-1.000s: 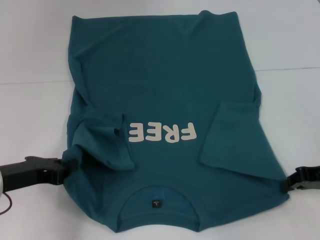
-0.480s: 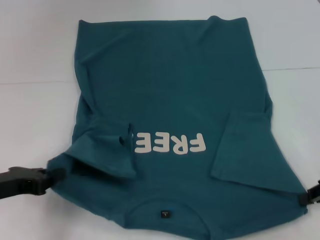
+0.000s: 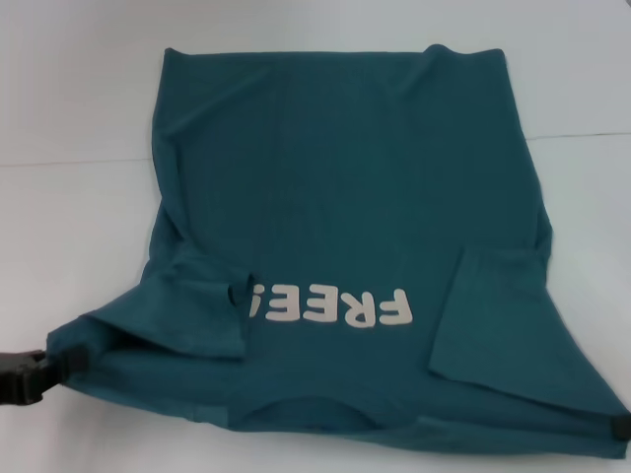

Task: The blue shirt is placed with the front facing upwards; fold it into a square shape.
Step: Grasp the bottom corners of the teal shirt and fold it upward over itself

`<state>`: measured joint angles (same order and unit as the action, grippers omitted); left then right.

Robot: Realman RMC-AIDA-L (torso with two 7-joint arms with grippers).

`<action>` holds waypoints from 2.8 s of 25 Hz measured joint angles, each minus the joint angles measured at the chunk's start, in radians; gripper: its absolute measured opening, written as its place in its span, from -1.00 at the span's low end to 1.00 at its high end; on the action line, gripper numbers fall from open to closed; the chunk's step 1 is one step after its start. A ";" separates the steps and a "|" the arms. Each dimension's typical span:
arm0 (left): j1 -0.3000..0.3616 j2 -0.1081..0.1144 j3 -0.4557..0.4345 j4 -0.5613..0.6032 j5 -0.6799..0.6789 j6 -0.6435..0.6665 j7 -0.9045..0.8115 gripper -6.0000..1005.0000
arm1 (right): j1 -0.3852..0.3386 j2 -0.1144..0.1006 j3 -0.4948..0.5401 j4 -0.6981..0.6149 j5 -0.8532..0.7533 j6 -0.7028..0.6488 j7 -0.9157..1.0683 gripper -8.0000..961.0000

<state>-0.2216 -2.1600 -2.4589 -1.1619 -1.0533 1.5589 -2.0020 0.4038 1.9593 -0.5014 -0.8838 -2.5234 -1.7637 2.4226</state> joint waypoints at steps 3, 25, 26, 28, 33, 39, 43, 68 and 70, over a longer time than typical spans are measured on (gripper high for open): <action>0.008 -0.003 -0.017 0.002 -0.003 0.023 0.008 -0.91 | -0.014 -0.001 0.028 -0.002 0.000 -0.018 -0.010 -0.94; 0.127 -0.006 -0.169 0.133 -0.094 0.228 0.114 -0.90 | 0.000 -0.041 0.100 -0.011 0.000 -0.068 -0.004 -0.94; 0.131 -0.006 -0.170 0.139 -0.093 0.229 0.117 -0.90 | 0.000 -0.041 0.100 -0.011 0.000 -0.068 -0.004 -0.94; 0.137 -0.005 -0.170 0.149 -0.090 0.235 0.119 -0.90 | -0.002 -0.040 0.100 -0.010 0.000 -0.069 -0.004 -0.94; 0.151 -0.006 -0.165 0.157 -0.086 0.262 0.121 -0.90 | -0.021 -0.032 0.102 -0.004 0.000 -0.069 -0.011 -0.94; 0.157 -0.006 -0.165 0.178 -0.084 0.278 0.125 -0.90 | -0.050 -0.030 0.119 -0.002 0.000 -0.067 -0.020 -0.94; 0.164 -0.005 -0.164 0.192 -0.082 0.278 0.131 -0.89 | -0.058 -0.030 0.137 -0.002 0.000 -0.078 -0.029 -0.94; 0.236 -0.005 -0.174 0.174 -0.074 0.293 0.145 -0.88 | -0.131 0.031 0.175 -0.082 0.000 -0.153 -0.047 -0.94; 0.243 -0.006 -0.175 0.174 -0.072 0.293 0.146 -0.88 | -0.131 0.031 0.175 -0.082 0.000 -0.153 -0.047 -0.94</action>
<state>0.0211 -2.1657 -2.6335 -0.9879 -1.1251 1.8515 -1.8560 0.2732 1.9907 -0.3266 -0.9658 -2.5233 -1.9170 2.3758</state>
